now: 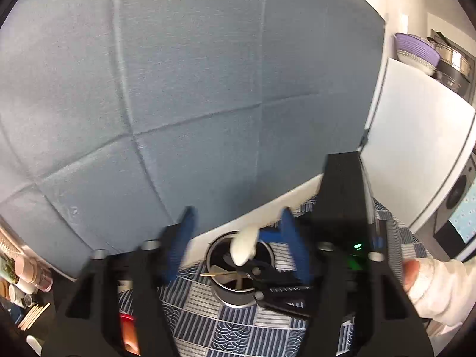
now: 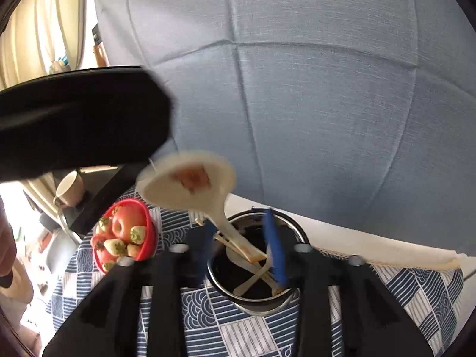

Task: Organize utensils
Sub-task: 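Lower the spoon into the holder and open the left gripper while the right gripper releases the handle, then move both tools toward the two wooden chopsticks on the cloth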

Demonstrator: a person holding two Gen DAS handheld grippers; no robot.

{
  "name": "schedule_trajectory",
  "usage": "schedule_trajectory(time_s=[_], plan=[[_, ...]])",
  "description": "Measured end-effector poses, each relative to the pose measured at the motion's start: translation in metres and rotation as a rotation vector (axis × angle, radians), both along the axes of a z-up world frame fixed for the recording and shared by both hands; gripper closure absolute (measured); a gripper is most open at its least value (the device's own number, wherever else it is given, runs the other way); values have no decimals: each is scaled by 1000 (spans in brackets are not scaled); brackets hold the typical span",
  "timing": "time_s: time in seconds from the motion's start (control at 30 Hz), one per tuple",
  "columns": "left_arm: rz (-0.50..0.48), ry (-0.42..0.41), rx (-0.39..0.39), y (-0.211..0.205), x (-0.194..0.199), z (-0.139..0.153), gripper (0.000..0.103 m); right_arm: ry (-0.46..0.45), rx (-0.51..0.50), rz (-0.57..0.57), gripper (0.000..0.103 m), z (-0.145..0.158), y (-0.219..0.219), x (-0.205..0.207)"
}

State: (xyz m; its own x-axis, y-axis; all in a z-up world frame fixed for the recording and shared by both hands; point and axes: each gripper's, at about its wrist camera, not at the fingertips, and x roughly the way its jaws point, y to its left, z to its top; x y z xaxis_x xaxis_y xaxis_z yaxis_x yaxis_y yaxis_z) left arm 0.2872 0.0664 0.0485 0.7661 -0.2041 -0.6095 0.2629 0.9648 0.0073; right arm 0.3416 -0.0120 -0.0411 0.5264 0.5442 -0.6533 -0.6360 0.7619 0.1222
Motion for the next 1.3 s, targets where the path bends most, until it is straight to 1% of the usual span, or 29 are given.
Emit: schedule_trajectory(time_s=[0.03, 0.07, 0.1, 0.17, 0.33, 0.43, 0.5, 0.63, 0.9, 1.13, 1.3], plan=[[26, -9, 0, 4, -1, -2, 11, -19, 0, -29, 16, 0, -6, 0], [32, -2, -22, 10, -2, -4, 12, -47, -8, -60, 16, 0, -11, -1], [38, 6, -44, 15, -2, -6, 11, -49, -19, -69, 16, -2, -15, 0], [74, -3, -45, 23, -4, -10, 10, -23, -28, -79, 16, -6, -22, 2], [123, 4, -62, 32, -3, -22, 6, -13, -57, -112, 16, -12, -40, 0], [142, 17, -80, 41, -3, -26, 6, -7, -75, -128, 16, -16, -51, -2], [150, 35, -88, 41, -4, -35, 6, 7, -84, -134, 16, -22, -57, -5], [151, 73, -99, 41, -8, -52, 6, 43, -117, -156, 16, -39, -72, -11], [132, 153, -110, 30, -14, -92, 6, 128, -204, -198, 16, -87, -98, -38], [109, 216, -103, 14, -16, -128, 6, 195, -281, -187, 16, -125, -110, -65], [81, 248, -91, 0, -15, -146, 6, 230, -310, -180, 16, -142, -116, -84]])
